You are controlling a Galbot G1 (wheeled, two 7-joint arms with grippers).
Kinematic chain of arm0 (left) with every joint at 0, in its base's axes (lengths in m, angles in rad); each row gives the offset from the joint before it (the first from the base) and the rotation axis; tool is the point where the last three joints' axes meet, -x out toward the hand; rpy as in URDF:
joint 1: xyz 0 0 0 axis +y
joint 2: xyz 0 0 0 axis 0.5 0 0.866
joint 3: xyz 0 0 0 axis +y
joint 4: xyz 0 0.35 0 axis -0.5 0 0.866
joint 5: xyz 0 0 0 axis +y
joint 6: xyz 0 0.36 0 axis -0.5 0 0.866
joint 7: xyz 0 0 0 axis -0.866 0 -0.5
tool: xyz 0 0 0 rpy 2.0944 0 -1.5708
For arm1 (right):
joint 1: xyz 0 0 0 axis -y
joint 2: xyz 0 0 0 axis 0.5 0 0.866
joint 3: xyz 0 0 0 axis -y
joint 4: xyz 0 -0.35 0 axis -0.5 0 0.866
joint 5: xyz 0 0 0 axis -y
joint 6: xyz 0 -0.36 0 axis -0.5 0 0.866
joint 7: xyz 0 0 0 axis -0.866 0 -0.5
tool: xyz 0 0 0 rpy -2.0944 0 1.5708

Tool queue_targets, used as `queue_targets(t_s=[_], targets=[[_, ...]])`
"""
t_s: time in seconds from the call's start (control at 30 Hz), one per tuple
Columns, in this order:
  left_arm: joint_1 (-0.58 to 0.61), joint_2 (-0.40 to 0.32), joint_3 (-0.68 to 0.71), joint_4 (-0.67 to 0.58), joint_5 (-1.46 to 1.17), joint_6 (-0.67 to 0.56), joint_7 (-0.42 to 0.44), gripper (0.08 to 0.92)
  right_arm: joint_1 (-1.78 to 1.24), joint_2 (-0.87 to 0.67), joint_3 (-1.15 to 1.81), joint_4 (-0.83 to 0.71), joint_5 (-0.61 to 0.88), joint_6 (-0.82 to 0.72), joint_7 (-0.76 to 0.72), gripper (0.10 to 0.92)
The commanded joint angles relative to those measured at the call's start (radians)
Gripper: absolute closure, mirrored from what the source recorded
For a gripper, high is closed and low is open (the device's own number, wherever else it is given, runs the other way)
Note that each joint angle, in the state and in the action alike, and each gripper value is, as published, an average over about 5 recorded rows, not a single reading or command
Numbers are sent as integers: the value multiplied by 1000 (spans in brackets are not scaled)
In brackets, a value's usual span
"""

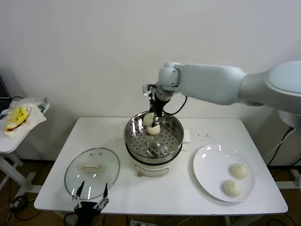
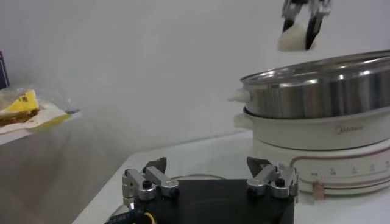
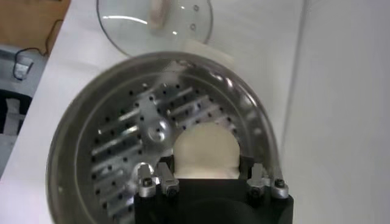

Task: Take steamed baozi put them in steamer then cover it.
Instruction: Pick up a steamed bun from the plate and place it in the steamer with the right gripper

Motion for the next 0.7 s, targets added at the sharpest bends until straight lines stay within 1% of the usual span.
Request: queue_targets(t_s=[0.03, 0.6, 0.7], targets=[[1, 0, -1, 12, 6, -8, -2, 177, -117, 140, -6, -58, 9, -17, 20, 355], [-17, 1, -10, 15, 0, 9, 0, 177, -152, 131, -10, -90, -38, -10, 18, 344], [-18, 2, -11, 13, 0, 10, -1, 177, -142, 122, 0, -83, -33, -21, 15, 302]])
